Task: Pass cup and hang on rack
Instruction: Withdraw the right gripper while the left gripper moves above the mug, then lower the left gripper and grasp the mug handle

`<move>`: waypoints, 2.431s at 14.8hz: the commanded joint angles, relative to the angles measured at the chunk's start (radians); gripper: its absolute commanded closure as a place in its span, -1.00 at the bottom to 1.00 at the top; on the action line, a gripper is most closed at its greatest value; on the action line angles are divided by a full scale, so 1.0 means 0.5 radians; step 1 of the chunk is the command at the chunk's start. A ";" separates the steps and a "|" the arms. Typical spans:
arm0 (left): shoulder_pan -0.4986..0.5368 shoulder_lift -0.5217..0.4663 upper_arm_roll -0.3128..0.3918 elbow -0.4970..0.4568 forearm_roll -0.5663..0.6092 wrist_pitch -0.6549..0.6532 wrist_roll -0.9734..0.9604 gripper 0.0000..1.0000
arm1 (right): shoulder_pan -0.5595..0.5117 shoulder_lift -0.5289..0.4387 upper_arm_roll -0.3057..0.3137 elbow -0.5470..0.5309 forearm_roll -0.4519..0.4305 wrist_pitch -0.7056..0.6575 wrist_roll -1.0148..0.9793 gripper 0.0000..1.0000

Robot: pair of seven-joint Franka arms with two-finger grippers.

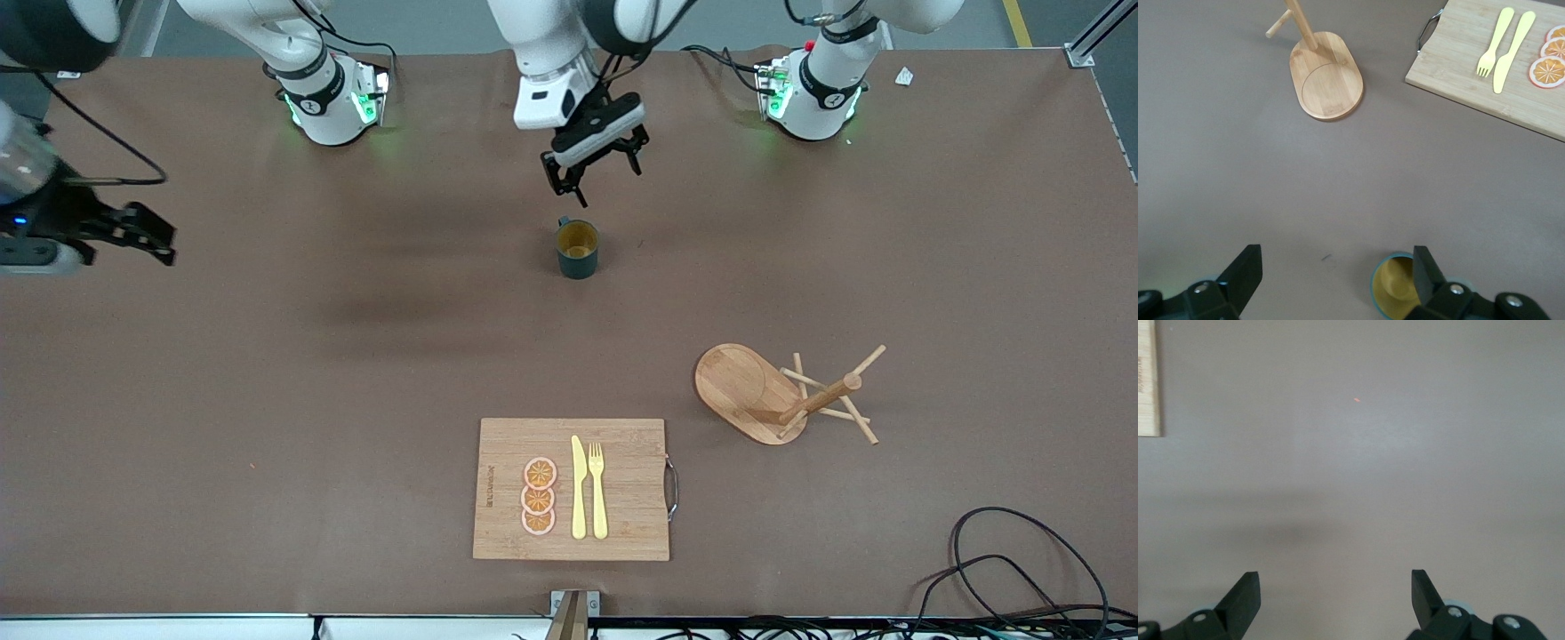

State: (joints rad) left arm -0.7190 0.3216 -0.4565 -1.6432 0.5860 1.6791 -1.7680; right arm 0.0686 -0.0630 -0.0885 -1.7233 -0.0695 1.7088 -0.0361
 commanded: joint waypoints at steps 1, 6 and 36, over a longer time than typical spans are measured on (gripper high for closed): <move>-0.172 0.221 0.008 0.022 0.242 0.017 -0.356 -0.99 | -0.143 -0.055 0.020 -0.078 0.062 0.043 -0.155 -1.00; -0.375 0.602 0.008 0.034 0.628 0.041 -0.835 -0.99 | -0.146 -0.052 0.020 -0.072 0.062 0.074 -0.241 -1.00; -0.495 1.048 0.023 0.356 0.829 0.041 -1.192 0.99 | -0.189 -0.089 0.020 -0.066 0.157 0.006 -0.363 -1.00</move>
State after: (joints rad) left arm -0.9797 0.8657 -0.4497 -1.5203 1.0577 1.7083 -2.4215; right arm -0.0121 -0.0738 -0.0860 -1.7288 -0.0046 1.7170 -0.1972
